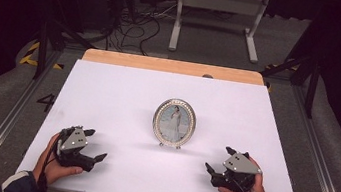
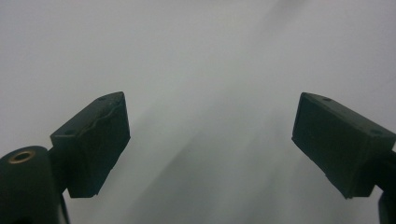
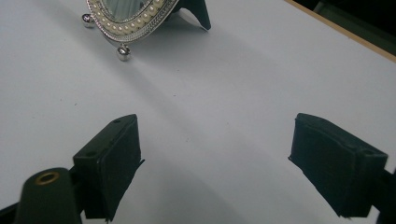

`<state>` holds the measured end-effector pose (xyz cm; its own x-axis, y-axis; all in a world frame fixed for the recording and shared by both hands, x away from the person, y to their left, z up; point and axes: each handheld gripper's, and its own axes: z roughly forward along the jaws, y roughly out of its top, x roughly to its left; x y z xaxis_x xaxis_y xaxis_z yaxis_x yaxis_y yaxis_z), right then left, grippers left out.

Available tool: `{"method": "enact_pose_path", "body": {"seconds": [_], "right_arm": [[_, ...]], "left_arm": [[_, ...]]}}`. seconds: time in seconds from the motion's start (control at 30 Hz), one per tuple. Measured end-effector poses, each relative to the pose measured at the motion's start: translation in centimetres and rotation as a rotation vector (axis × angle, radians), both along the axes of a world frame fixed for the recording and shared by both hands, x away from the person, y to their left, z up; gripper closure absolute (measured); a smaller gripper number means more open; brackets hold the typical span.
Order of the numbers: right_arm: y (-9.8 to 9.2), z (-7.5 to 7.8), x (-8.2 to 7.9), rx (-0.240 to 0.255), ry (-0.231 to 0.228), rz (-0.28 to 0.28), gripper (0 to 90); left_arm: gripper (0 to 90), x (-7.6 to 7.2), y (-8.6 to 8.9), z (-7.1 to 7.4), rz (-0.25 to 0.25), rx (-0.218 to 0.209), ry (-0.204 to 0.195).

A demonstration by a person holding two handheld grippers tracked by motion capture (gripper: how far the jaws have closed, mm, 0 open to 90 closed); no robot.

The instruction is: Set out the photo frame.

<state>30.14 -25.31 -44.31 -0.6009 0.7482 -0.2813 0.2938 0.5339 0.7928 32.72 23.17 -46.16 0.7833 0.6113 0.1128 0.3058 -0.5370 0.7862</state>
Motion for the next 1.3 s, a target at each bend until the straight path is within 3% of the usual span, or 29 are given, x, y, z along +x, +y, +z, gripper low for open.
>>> {"method": "enact_pose_path", "body": {"seconds": [1.3], "right_arm": [[-0.24, -0.21, -0.19, 0.018, 0.001, 0.003, 16.3]], "left_arm": [[11.7, 0.64, -0.3, -0.09, 0.01, 0.009, -0.002]]}}
